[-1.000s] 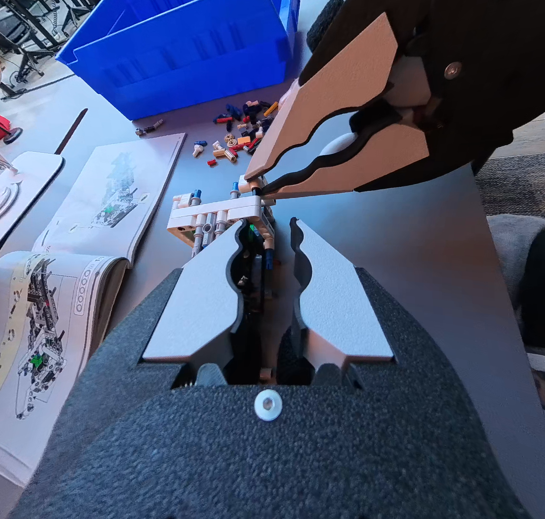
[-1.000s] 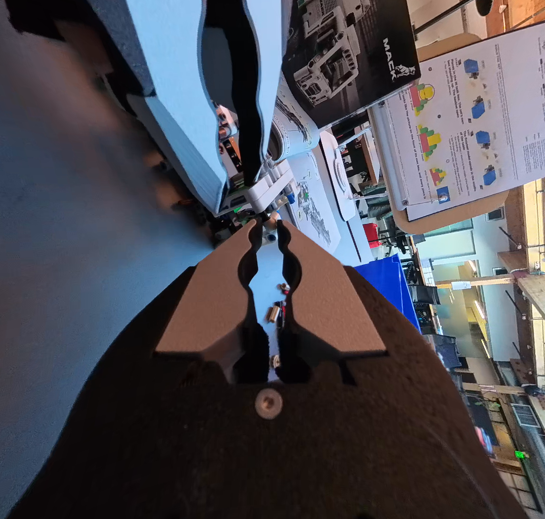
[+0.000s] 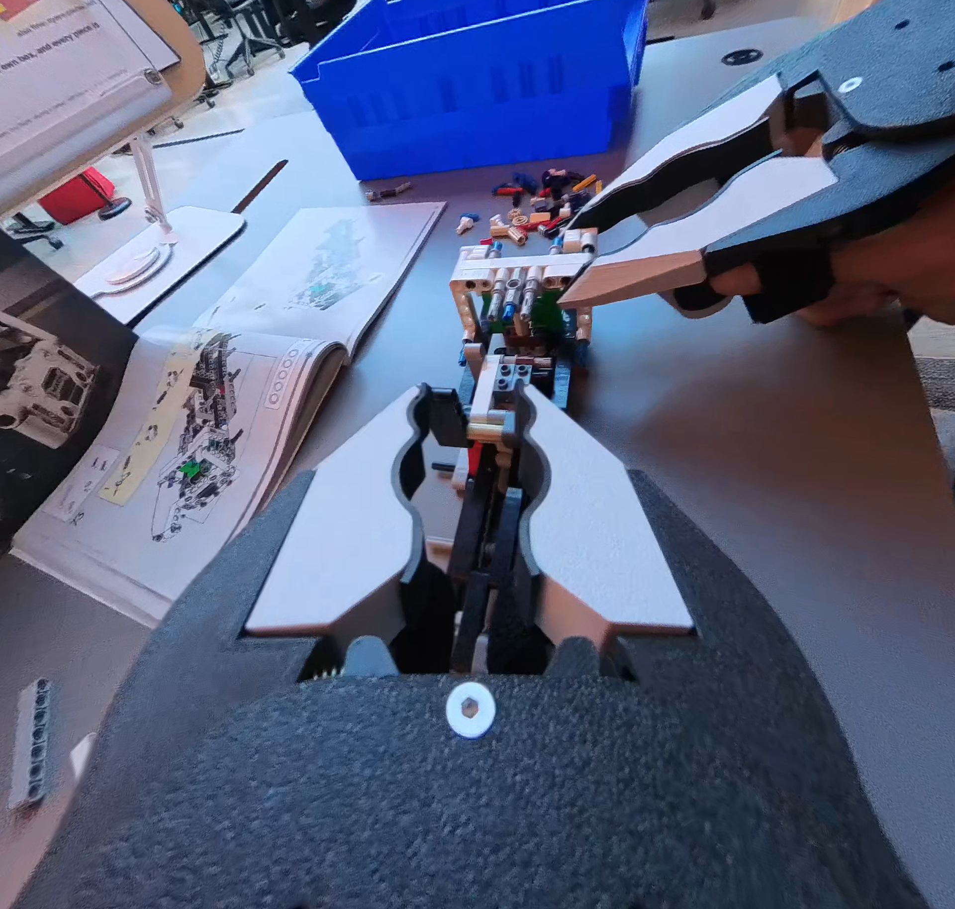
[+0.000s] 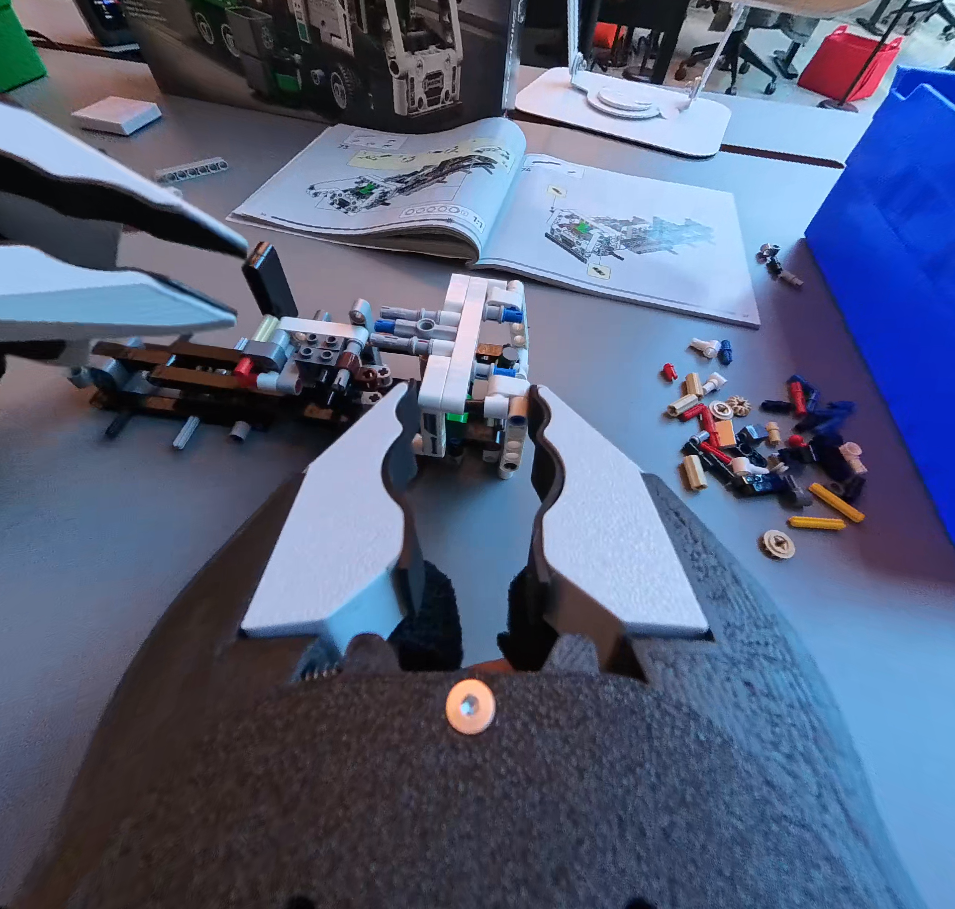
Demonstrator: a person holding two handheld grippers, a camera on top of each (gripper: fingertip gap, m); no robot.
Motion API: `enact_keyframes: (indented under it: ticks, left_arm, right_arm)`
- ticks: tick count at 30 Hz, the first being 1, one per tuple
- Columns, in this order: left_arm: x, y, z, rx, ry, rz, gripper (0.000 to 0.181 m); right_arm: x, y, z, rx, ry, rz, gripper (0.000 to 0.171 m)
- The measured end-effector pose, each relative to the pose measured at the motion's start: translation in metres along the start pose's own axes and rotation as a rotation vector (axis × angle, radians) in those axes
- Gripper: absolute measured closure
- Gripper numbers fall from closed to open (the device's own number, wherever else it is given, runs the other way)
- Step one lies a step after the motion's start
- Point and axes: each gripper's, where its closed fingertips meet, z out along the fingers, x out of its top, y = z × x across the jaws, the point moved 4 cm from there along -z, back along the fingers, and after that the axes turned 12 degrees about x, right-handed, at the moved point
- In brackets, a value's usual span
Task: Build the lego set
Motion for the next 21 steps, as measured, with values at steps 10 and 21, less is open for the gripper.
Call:
enact_keyframes:
  ticks: [10, 21]
  left_arm:
    - [-0.032, 0.009, 0.012, -0.215, -0.273, 0.020, 0.114]
    - [-0.034, 0.008, 0.024, -0.176, -0.250, -0.012, 0.126]
  right_arm:
    - [0.005, 0.003, 0.005, 0.104, -0.053, -0.028, 0.129]
    - [0.001, 0.001, 0.002, 0.031, -0.055, 0.011, 0.127]
